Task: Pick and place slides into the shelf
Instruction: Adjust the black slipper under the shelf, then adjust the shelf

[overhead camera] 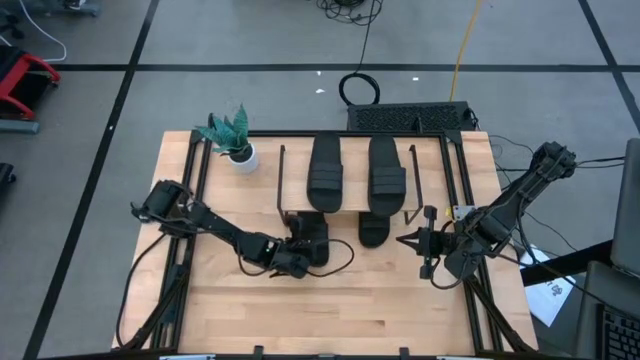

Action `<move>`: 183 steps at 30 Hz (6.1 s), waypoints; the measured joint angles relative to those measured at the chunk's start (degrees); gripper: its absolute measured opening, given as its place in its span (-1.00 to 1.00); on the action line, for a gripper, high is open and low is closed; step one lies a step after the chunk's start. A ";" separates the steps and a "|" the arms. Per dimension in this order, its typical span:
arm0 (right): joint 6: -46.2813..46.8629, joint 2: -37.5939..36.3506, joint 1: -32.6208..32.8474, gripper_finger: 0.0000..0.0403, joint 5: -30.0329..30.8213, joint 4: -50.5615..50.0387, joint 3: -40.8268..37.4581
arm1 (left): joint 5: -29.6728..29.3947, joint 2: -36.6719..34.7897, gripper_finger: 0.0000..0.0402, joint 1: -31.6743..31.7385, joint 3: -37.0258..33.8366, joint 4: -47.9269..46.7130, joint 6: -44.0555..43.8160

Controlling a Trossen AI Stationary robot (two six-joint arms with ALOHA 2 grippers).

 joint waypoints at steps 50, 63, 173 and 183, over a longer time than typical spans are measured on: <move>1.33 -0.02 -0.01 -1.00 -0.02 0.42 0.00 | 13.81 2.29 0.13 4.40 0.34 8.86 -5.81; 1.49 -0.02 0.00 -1.00 -0.04 0.42 0.02 | 5.88 2.26 0.64 -0.36 12.22 -8.18 1.82; 11.51 -5.89 0.00 -1.00 -1.33 -16.96 0.02 | -14.27 -48.88 -1.00 4.39 -14.08 -28.10 -24.95; 21.74 -5.89 -0.02 -1.00 0.35 -27.58 0.02 | -8.10 -48.47 -1.00 12.27 -21.22 -20.95 -23.76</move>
